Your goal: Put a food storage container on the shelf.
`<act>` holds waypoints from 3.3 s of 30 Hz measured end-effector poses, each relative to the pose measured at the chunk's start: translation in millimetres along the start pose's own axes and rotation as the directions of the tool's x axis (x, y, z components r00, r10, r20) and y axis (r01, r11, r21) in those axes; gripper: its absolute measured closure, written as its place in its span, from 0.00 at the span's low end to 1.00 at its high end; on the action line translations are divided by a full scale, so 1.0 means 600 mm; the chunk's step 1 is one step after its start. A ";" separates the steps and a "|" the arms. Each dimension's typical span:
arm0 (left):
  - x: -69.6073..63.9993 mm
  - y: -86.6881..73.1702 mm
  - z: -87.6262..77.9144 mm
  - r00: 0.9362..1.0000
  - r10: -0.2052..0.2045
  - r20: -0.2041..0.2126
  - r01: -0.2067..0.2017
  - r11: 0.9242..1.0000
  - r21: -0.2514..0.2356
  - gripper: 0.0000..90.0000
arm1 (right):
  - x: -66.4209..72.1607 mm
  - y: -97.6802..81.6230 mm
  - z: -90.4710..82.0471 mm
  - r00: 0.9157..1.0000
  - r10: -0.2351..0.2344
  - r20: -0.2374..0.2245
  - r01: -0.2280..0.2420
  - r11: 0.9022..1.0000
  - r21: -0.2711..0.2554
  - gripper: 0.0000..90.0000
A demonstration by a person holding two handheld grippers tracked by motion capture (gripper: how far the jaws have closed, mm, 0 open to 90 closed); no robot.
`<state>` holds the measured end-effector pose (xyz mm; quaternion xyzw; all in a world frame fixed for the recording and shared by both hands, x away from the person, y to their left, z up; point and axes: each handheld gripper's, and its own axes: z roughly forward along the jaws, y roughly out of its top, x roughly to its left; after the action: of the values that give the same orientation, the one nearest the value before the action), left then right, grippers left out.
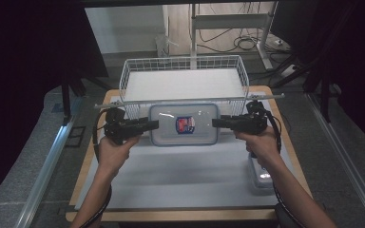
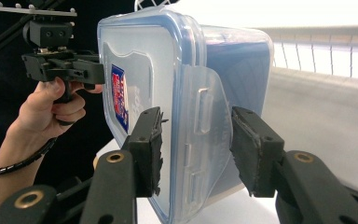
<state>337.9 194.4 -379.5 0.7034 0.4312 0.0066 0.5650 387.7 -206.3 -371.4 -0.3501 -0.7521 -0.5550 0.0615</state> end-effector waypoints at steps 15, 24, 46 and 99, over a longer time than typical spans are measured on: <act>0.000 0.098 -0.007 1.000 0.010 -0.017 -0.010 1.000 -0.022 0.58 | -0.002 0.089 -0.006 1.000 0.005 0.000 -0.005 0.999 -0.048 0.60; 0.024 0.150 -0.003 1.000 -0.014 -0.015 0.014 0.999 -0.047 0.58 | -0.014 0.143 0.007 1.000 0.021 0.011 -0.020 0.997 -0.068 0.60; 0.072 0.197 0.040 0.995 -0.096 -0.014 0.095 0.994 -0.054 0.57 | -0.068 0.201 0.026 0.994 0.099 0.037 -0.096 0.992 -0.083 0.59; 0.104 0.218 0.054 0.987 -0.131 -0.094 0.124 0.989 -0.085 0.52 | -0.088 0.227 0.064 0.982 0.076 0.174 -0.053 0.990 -0.131 0.47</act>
<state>471.3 208.3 -316.4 0.6502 0.5024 0.0225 0.5695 519.7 -177.8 -303.7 -0.4256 -0.7062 -0.5657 -0.0104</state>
